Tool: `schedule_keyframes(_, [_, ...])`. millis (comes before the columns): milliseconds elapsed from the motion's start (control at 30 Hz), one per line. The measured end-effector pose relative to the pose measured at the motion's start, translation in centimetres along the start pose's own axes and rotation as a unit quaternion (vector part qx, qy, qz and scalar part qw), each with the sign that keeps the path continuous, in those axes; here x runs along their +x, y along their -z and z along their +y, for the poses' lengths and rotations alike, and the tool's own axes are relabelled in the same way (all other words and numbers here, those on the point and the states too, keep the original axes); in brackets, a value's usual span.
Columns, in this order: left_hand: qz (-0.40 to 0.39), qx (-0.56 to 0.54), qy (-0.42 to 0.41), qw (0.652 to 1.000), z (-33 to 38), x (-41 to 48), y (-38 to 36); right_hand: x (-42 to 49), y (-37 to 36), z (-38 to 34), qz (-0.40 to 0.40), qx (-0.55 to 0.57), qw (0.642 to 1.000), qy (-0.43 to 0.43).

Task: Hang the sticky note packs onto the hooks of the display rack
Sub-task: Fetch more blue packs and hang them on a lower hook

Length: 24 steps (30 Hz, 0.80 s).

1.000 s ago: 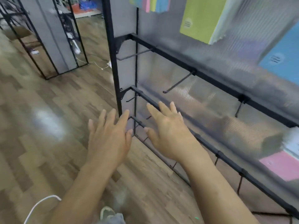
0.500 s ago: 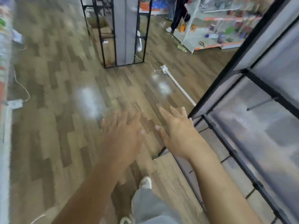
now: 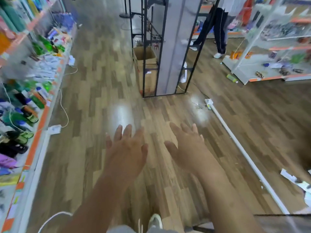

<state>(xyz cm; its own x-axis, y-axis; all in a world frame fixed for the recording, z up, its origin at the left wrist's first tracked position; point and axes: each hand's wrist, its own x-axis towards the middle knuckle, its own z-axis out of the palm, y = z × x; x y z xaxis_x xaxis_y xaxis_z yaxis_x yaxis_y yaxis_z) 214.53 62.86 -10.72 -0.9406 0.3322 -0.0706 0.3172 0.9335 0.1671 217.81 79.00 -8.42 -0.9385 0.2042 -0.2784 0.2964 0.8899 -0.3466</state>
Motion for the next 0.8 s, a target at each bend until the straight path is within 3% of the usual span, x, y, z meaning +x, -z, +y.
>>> schedule_keyframes(233, [0.013, -0.028, 0.028, 0.999, -5.6, 15.5, 0.9, 16.5, 2.6, -4.5, -0.009, -0.044, 0.999, 0.014])
schedule_keyframes(567, [0.025, -0.038, 0.000, 0.999, -19.6, 40.2, 5.8, 41.4, 6.5, -18.1, 0.010, -0.048, 0.999, 0.006])
schedule_keyframes(800, [0.011, -0.029, -0.038, 0.999, -24.0, 56.6, 8.2, 56.6, 8.5, -21.7, 0.003, -0.044, 0.998, -0.039])
